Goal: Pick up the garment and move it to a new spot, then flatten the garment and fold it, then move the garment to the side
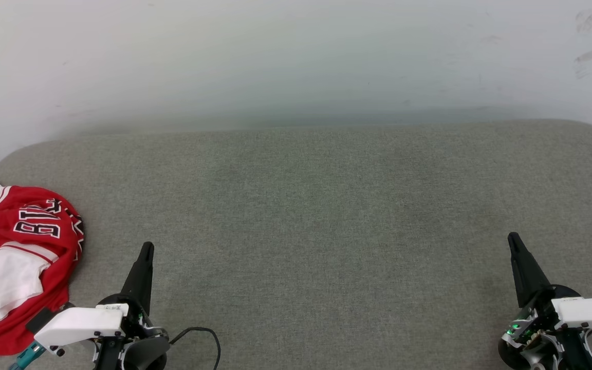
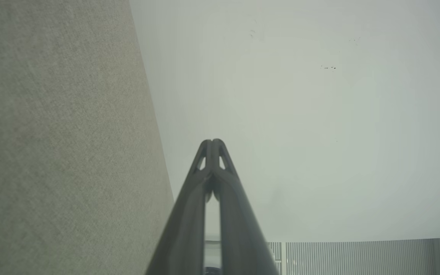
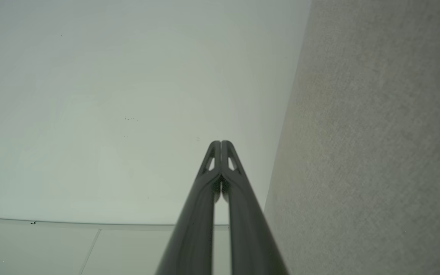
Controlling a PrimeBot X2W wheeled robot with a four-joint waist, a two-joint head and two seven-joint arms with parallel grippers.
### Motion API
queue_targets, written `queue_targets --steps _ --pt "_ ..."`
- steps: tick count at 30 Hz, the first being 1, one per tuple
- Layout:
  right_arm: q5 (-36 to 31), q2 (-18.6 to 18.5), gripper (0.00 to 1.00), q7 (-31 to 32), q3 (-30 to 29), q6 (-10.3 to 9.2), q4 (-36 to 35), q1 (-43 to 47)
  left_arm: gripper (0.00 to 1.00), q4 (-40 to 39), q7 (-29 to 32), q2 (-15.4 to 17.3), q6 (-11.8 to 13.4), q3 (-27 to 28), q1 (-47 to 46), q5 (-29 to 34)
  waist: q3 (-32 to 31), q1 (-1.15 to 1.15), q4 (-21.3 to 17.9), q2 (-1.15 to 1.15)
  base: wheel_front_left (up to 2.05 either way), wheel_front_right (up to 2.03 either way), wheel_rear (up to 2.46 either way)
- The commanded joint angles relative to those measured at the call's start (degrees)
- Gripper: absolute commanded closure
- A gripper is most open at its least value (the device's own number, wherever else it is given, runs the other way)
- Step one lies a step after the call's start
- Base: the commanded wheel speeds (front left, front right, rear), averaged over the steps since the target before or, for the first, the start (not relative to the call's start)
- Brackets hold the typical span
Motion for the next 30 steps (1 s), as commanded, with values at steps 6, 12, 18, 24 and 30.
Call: queue_targets --steps 6,12,18,24,30 --pt "-0.37 0.23 1.00 -0.05 0.05 -0.02 0.00 -0.81 1.00 -0.08 0.07 0.07 -0.11 0.24 -0.41 0.08 0.00 0.00 0.00 0.00 0.00 0.00 0.00" --pt "-0.38 0.23 1.00 -0.05 0.05 -0.02 0.00 -0.81 1.00 -0.08 0.07 0.07 -0.11 0.24 -0.41 0.08 0.00 0.00 0.00 0.00 0.00 0.00 0.00" --pt "-0.38 0.23 1.00 -0.06 0.05 -0.02 0.00 -0.82 1.00 -0.08 0.07 0.07 -0.11 0.24 -0.41 0.08 0.00 0.00 0.00 0.00 0.00 0.00 0.00" --pt "-0.38 0.23 1.00 -0.06 0.05 -0.02 0.00 -0.82 1.00 -0.08 0.07 0.07 -0.11 0.23 -0.41 0.08 0.00 0.00 0.00 0.00 0.00 0.00 0.00" --pt "0.02 0.01 0.00 0.00 0.05 -0.01 1.83 1.62 0.00 1.81 -0.07 -0.15 0.00 -0.27 1.54 -0.01 0.00 0.00 0.00 0.00 0.00 0.00 0.00"
